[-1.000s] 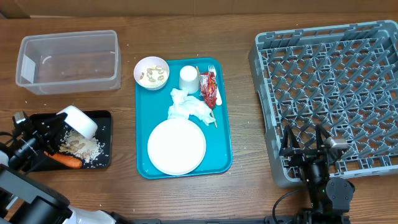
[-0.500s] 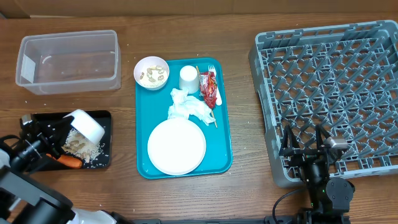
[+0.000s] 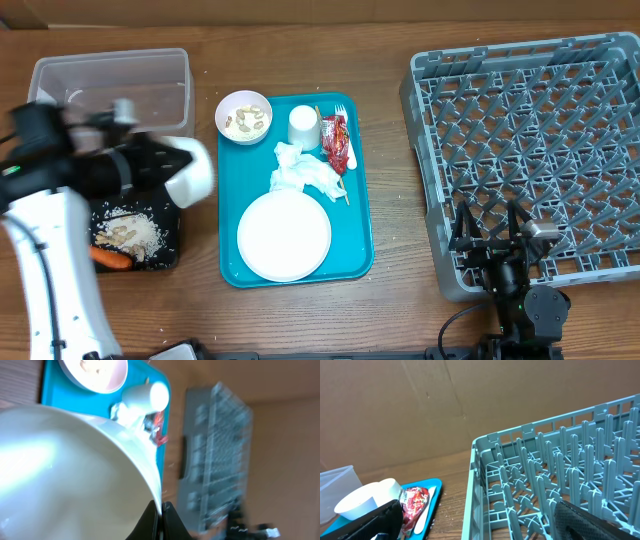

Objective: Sort waste into correct bins and load items into the dishwasher rack
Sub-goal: 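Carry the emptied white bowl back and set it on the teal tray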

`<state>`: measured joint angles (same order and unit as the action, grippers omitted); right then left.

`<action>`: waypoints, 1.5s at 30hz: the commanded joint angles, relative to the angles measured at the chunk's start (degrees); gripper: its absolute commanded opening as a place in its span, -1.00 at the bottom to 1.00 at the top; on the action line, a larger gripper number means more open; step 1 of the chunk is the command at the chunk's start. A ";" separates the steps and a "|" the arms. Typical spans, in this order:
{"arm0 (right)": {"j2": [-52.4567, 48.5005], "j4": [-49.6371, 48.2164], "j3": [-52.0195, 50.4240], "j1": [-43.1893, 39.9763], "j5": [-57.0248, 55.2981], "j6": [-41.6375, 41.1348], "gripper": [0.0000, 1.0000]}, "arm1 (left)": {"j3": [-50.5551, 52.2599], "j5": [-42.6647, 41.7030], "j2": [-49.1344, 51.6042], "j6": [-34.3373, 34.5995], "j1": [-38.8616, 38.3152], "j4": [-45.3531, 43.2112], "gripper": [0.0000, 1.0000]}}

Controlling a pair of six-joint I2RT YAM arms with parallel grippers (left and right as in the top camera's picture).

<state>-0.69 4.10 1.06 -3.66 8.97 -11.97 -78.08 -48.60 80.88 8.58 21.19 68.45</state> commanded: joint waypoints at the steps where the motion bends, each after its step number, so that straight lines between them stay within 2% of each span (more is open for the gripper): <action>1: 0.46 -0.17 -0.59 -0.22 -0.37 0.24 1.00 | -0.81 22.23 -0.20 10.21 -13.27 -2.82 -0.92; 6: 0.46 -0.17 -0.59 -0.22 -0.35 0.24 1.00 | -0.83 37.42 3.08 17.40 -27.17 -7.78 -0.91; 12: 0.46 -0.17 -0.59 -0.22 -0.37 0.24 1.00 | -0.81 52.35 10.47 18.88 -38.56 -14.73 -0.92; 16: 0.46 -0.17 -0.59 -0.22 -0.37 0.24 1.00 | -0.81 59.28 15.45 18.88 -41.66 -17.35 -0.92; 25: 0.46 -0.17 -0.59 -0.22 -0.37 0.24 1.00 | -0.83 62.60 23.28 18.67 -43.39 -20.65 -0.90; 30: 0.46 -0.17 -0.59 -0.22 -0.37 0.24 1.00 | -0.83 62.55 23.85 18.67 -43.39 -19.89 -0.53; 31: 0.46 -0.17 -0.59 -0.22 -0.37 0.24 1.00 | -0.83 62.55 23.85 18.64 -43.39 -19.63 -0.40; 35: 0.46 -0.17 -0.59 -0.22 -0.37 0.24 1.00 | -0.85 62.55 23.78 18.43 -43.39 -19.15 -0.22; 39: 0.46 -0.17 -0.59 -0.22 -0.37 0.24 1.00 | -2.80 64.72 23.78 18.18 -43.21 -19.21 0.15; 42: 0.46 -0.17 -0.59 -0.22 -0.37 0.24 1.00 | -5.53 68.63 23.78 18.21 -43.17 -19.63 0.60; 45: 0.46 -0.17 -0.59 -0.22 -0.37 0.24 1.00 | -6.91 69.44 23.78 13.68 -42.58 -24.04 0.72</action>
<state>-0.69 4.12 1.06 -3.66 8.95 -11.94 -82.28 17.32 104.18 26.55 -21.76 47.44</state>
